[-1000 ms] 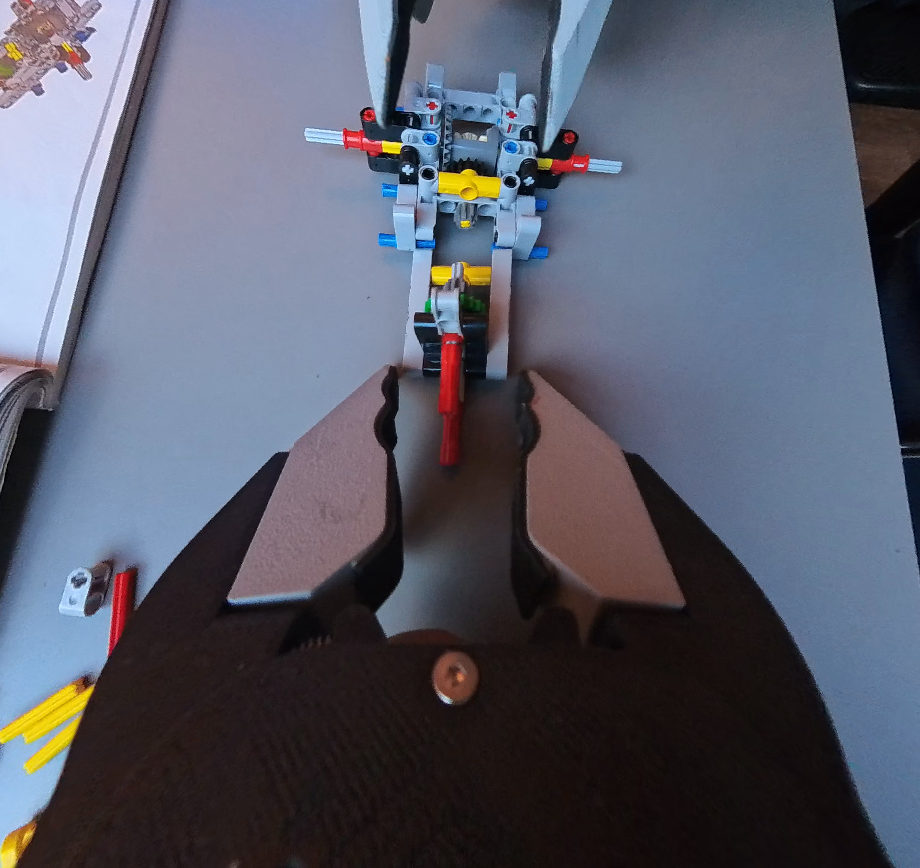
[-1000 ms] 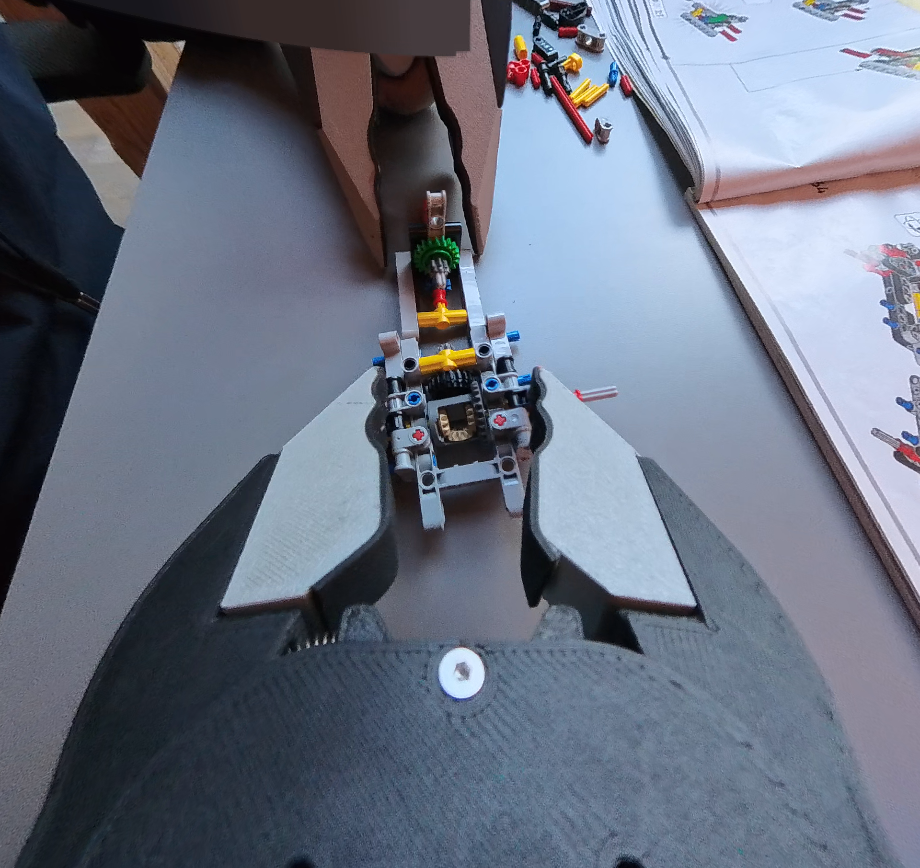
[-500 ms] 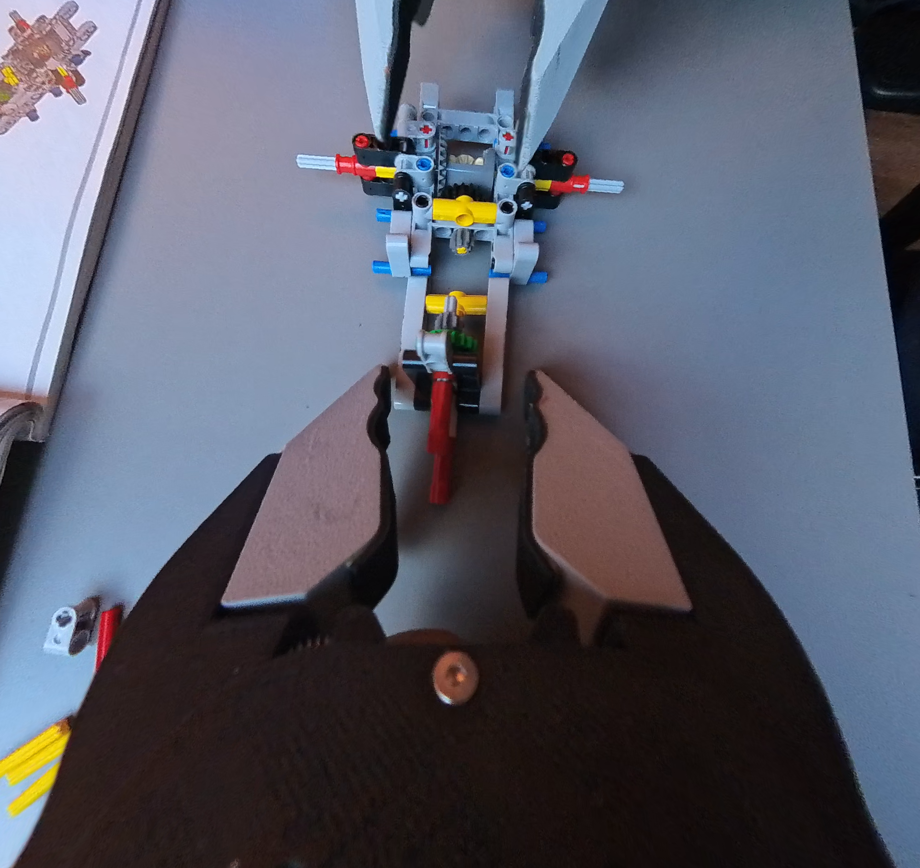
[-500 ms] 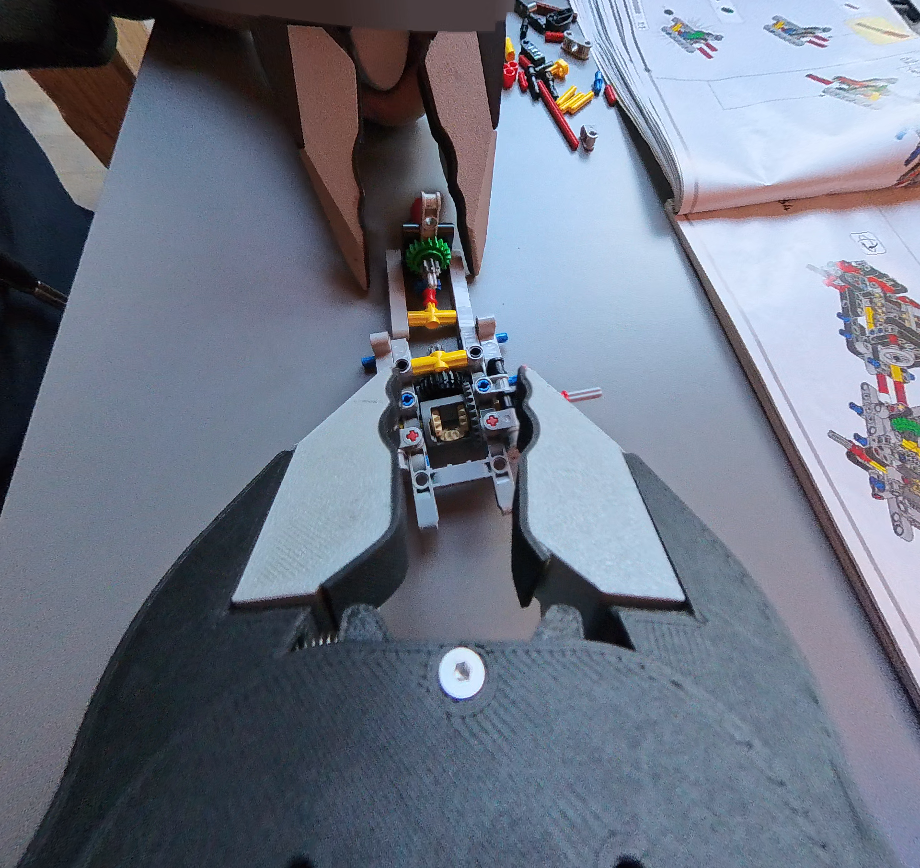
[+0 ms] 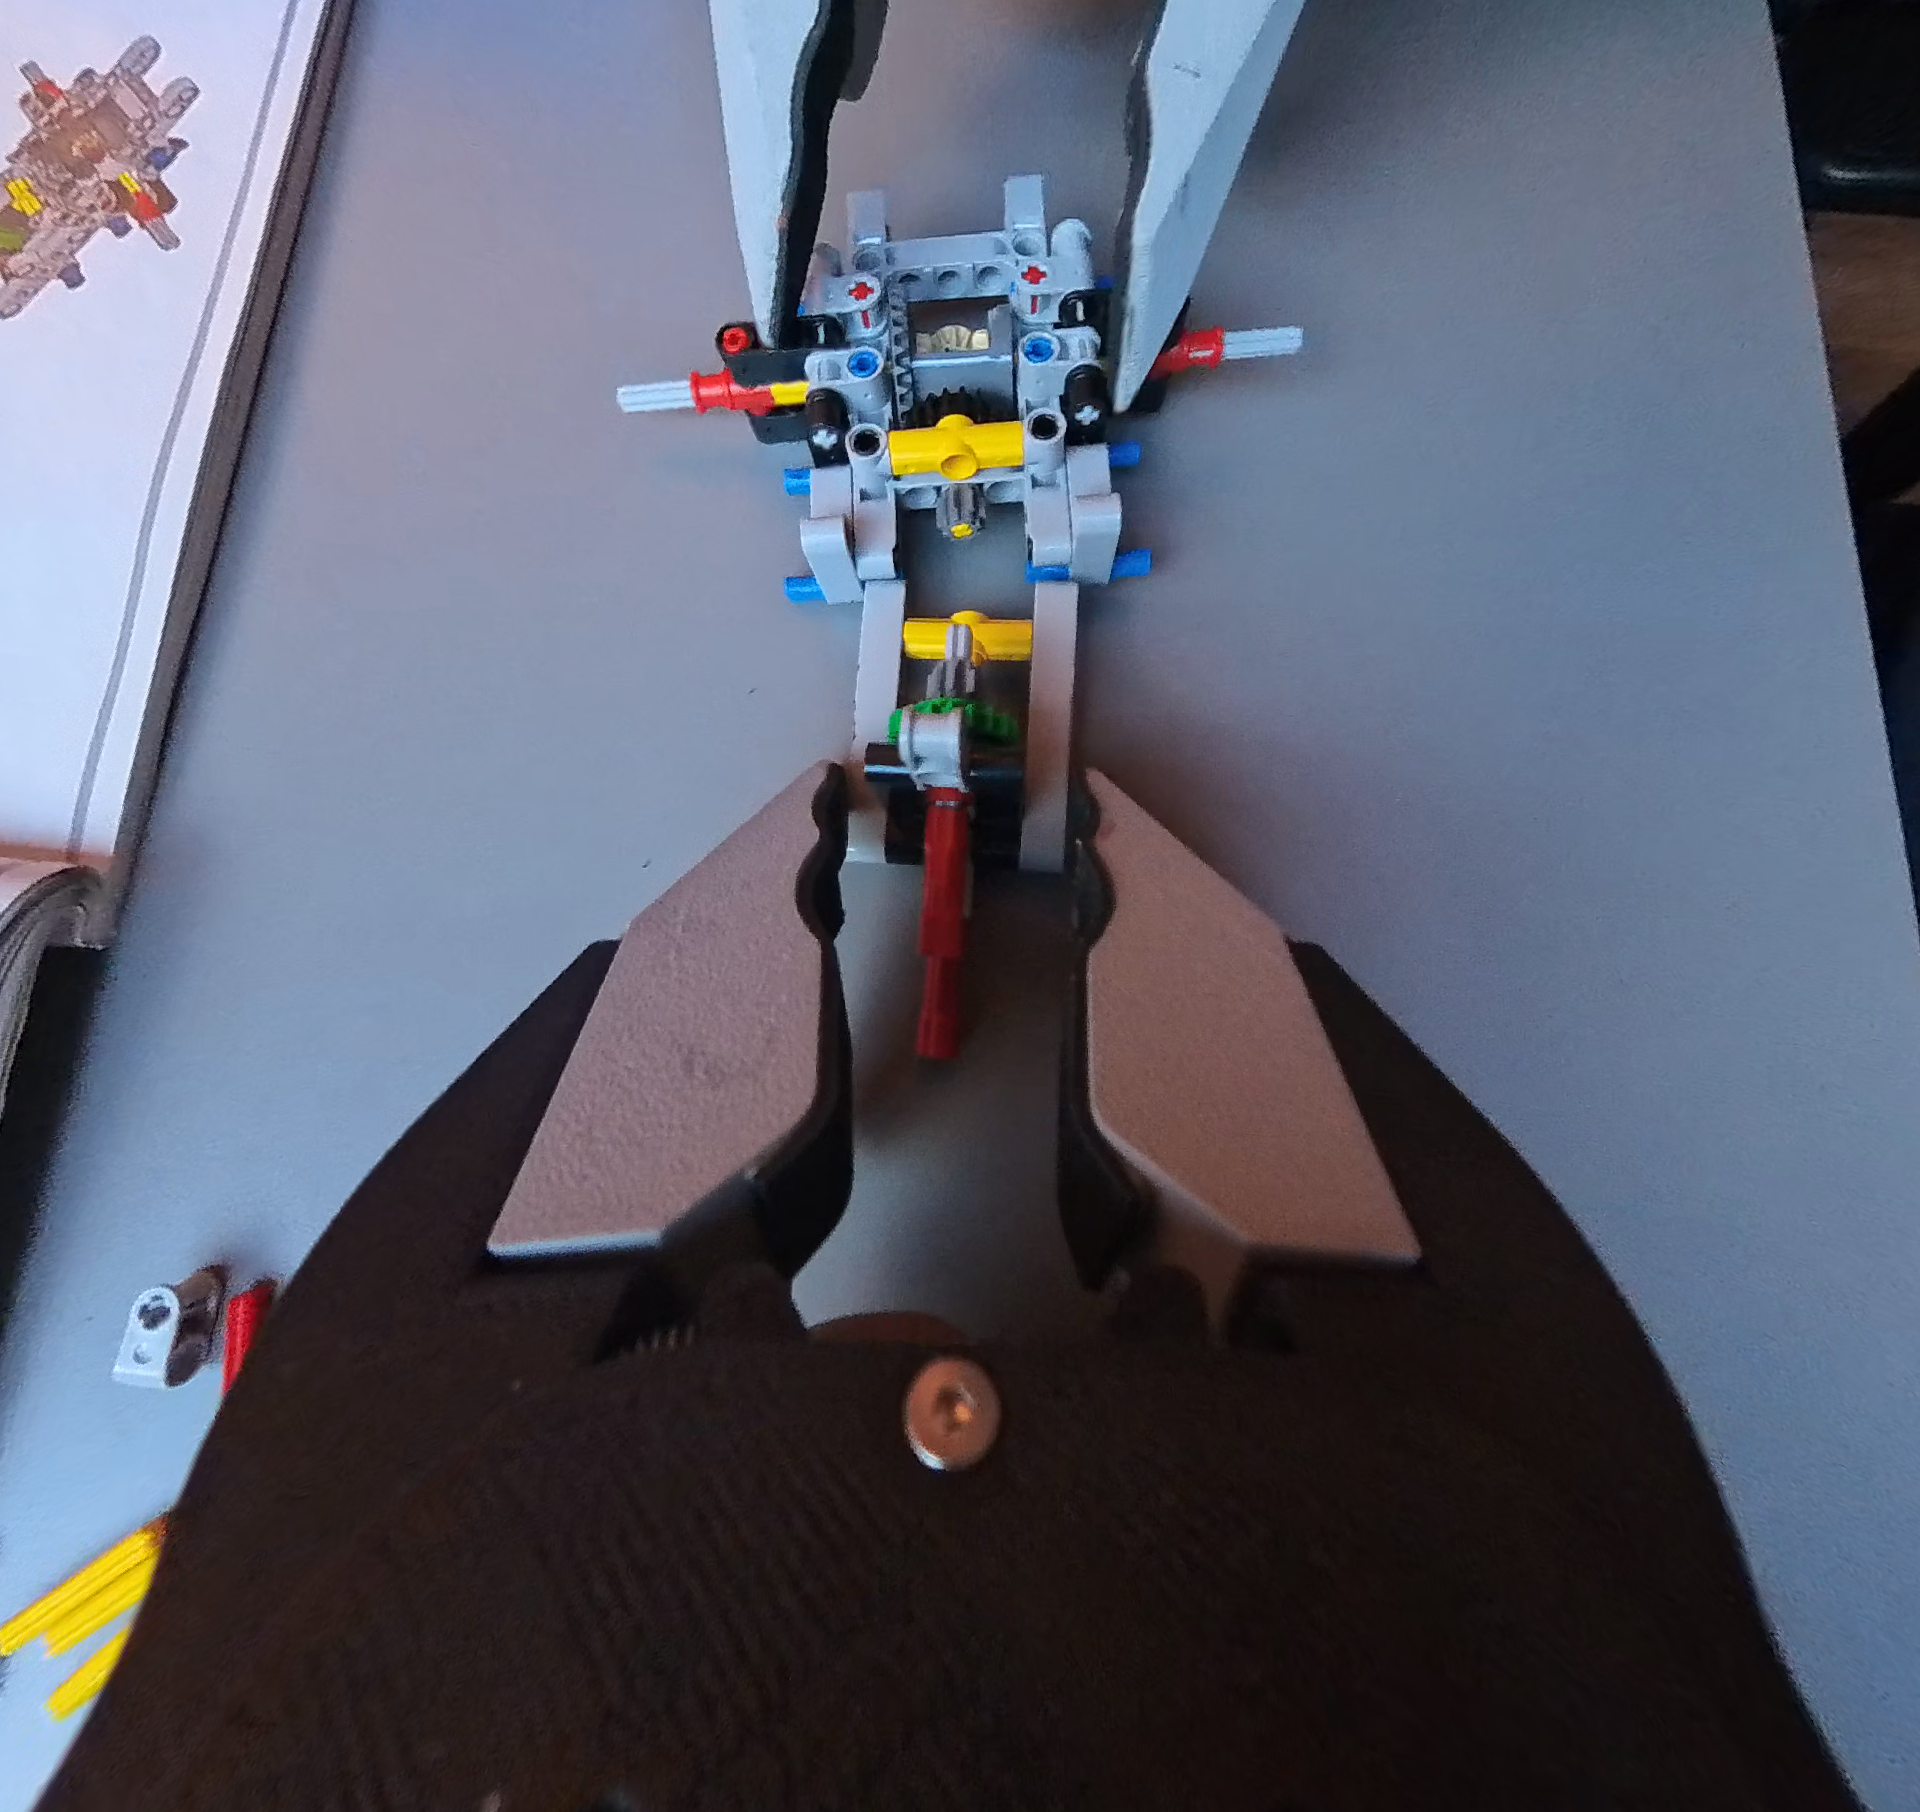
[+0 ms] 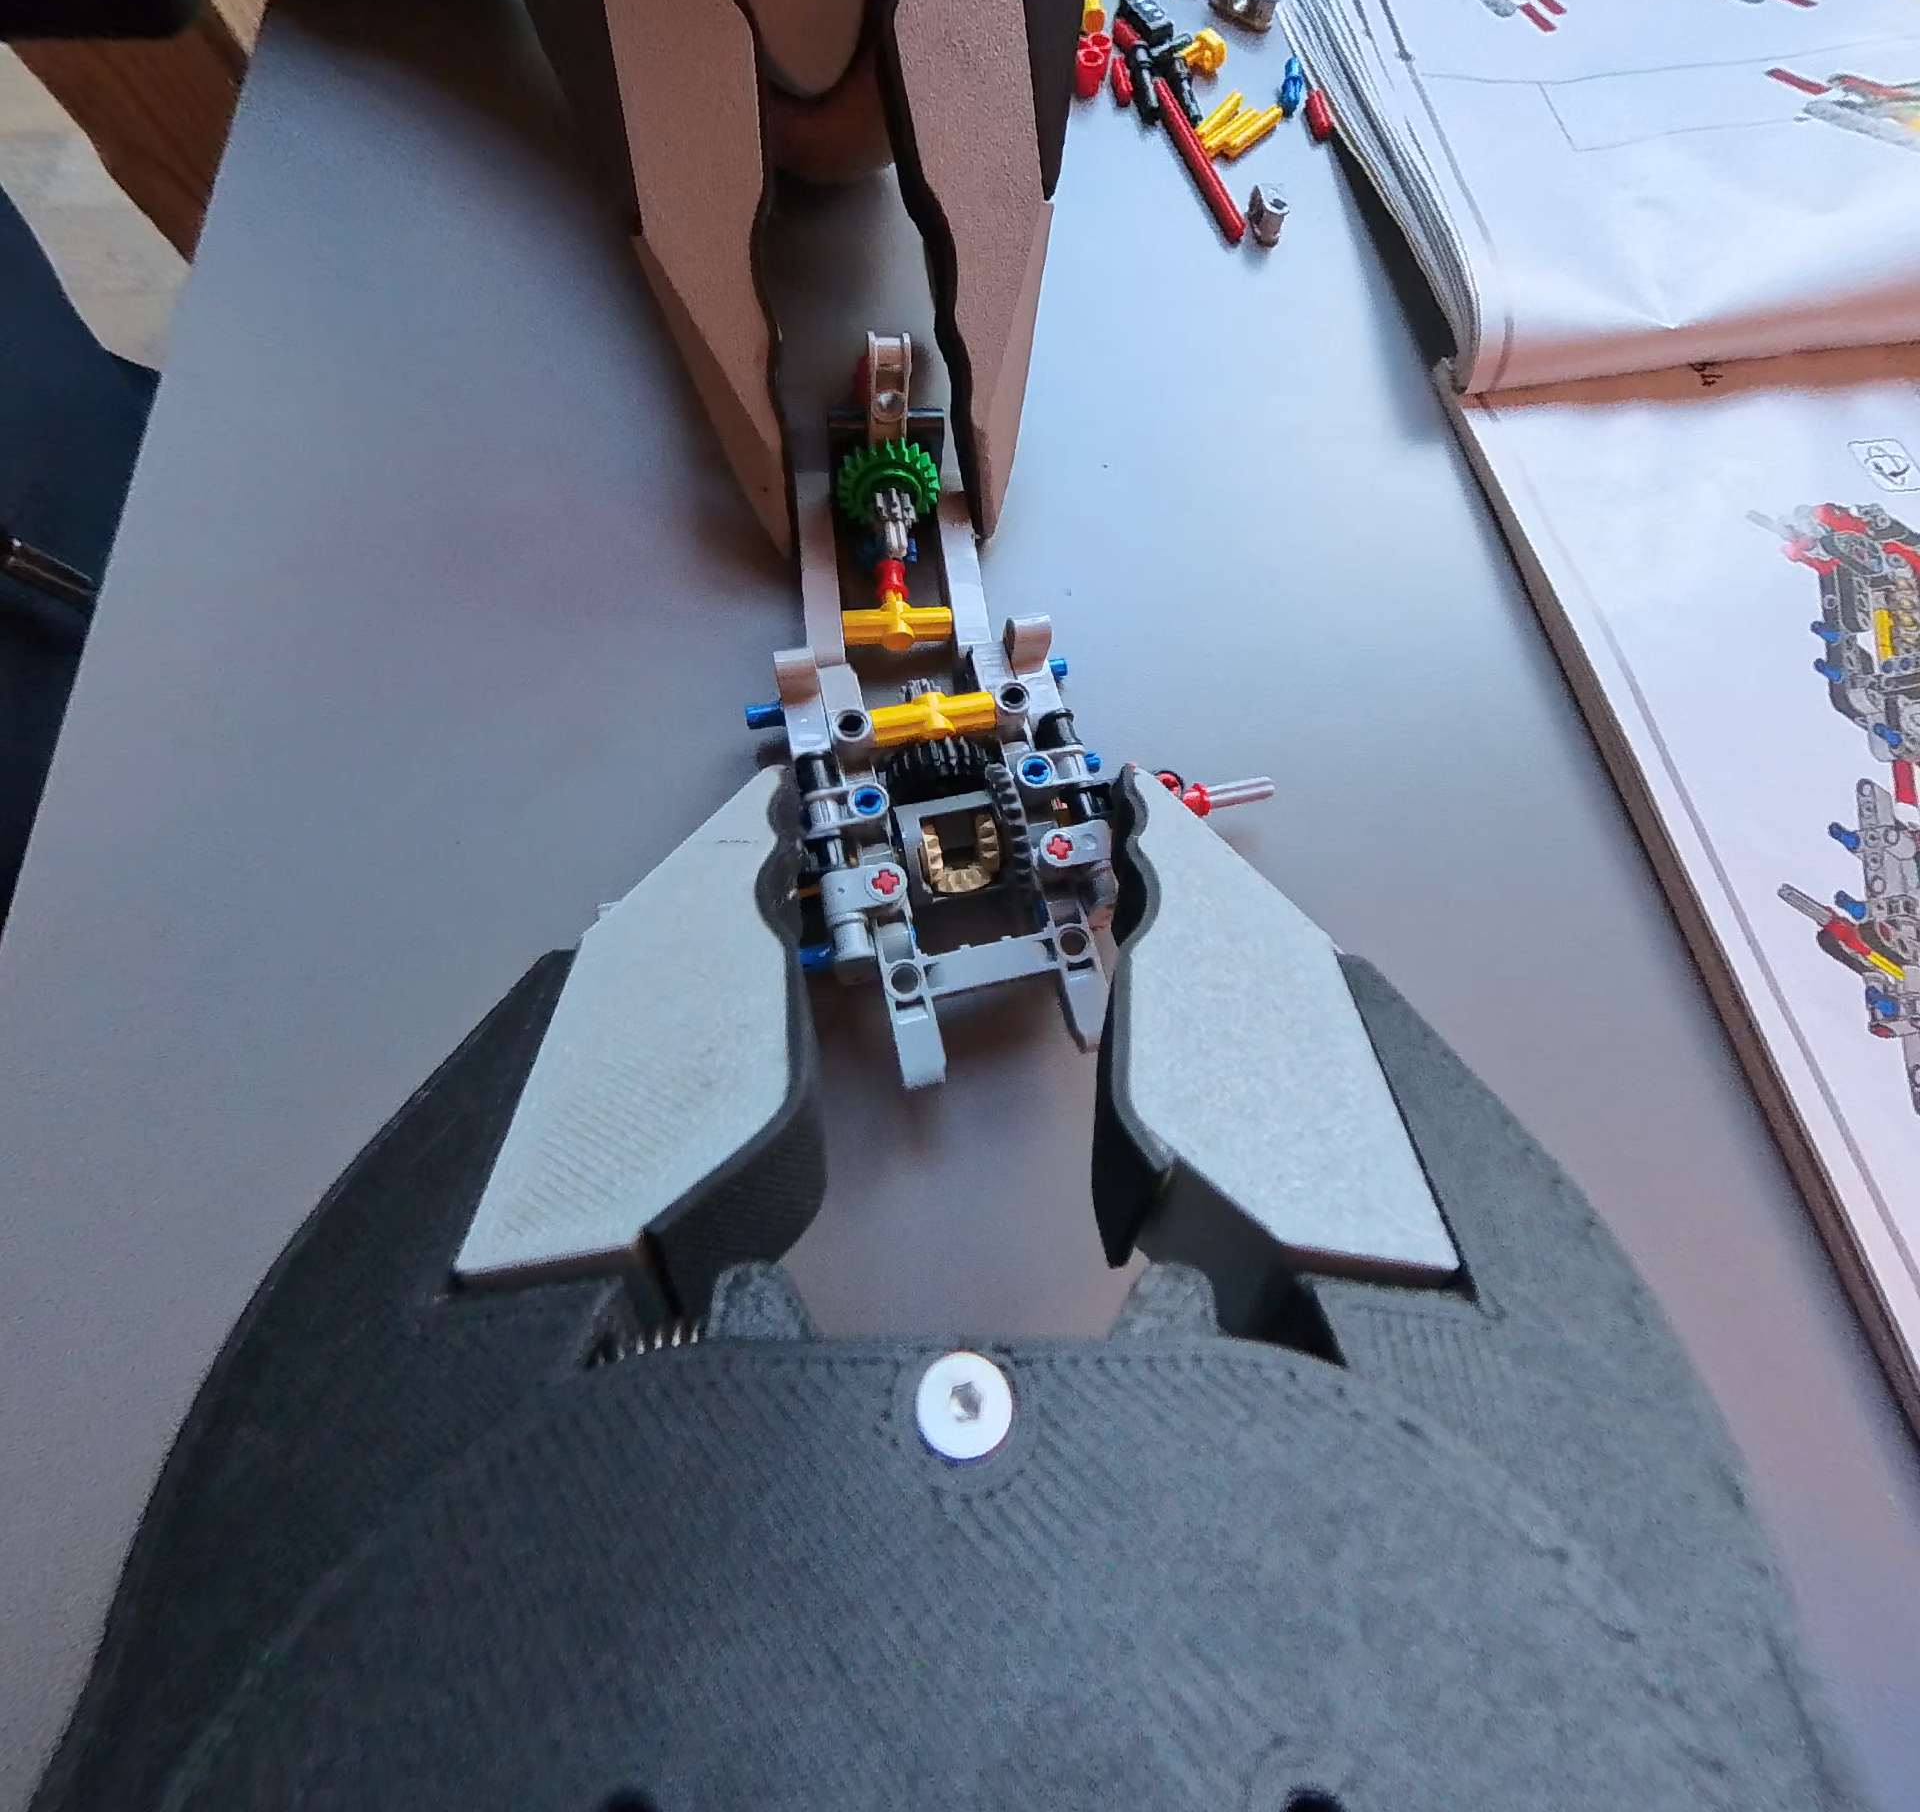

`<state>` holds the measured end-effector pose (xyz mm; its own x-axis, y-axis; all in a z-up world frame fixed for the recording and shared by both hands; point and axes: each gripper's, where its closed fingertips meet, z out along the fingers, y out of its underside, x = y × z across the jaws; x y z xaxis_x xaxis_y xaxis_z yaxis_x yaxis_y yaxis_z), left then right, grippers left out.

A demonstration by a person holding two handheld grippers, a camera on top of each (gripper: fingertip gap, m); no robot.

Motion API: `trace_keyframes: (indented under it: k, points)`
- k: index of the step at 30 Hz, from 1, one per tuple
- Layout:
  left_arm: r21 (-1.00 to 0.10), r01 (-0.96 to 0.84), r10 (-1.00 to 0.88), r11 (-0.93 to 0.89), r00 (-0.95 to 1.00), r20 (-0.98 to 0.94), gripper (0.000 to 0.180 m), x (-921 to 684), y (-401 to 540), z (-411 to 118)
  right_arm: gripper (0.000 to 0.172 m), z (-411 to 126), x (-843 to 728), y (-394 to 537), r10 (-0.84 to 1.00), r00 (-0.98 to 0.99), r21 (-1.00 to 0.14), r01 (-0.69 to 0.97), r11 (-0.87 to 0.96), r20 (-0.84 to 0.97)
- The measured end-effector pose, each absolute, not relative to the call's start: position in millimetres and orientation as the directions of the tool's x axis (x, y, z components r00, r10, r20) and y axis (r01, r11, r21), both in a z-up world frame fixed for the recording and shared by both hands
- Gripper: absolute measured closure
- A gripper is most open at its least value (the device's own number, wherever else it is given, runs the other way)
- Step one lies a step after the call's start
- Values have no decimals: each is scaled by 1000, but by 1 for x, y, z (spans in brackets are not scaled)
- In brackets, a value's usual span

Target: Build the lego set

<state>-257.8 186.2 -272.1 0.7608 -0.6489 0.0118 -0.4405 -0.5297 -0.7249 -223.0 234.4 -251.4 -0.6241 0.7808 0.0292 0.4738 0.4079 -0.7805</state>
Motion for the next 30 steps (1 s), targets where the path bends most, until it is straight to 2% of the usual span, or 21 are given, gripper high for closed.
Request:
trace_keyframes:
  k: [4, 10, 22, 30]
  points:
    - [-735, -454, -652, -503, 758, -21, 142, -257, 187, -270, 115, -252, -223, 235, 781, -622, -768, 469, 436, 63]
    - [-763, -389, -637, -516, 770, 38, 142, -258, 189, -263, 115, -253, -224, 235, 782, -617, -764, 460, 453, 92]
    - [-727, -431, -629, -535, 777, 2, 142, -259, 190, -272, 115, -253, -227, 237, 792, -605, -774, 463, 432, 79]
    - [-728, -390, -606, -564, 794, 45, 142, -263, 190, -272, 115, -253, -230, 237, 805, -588, -777, 470, 420, 79]
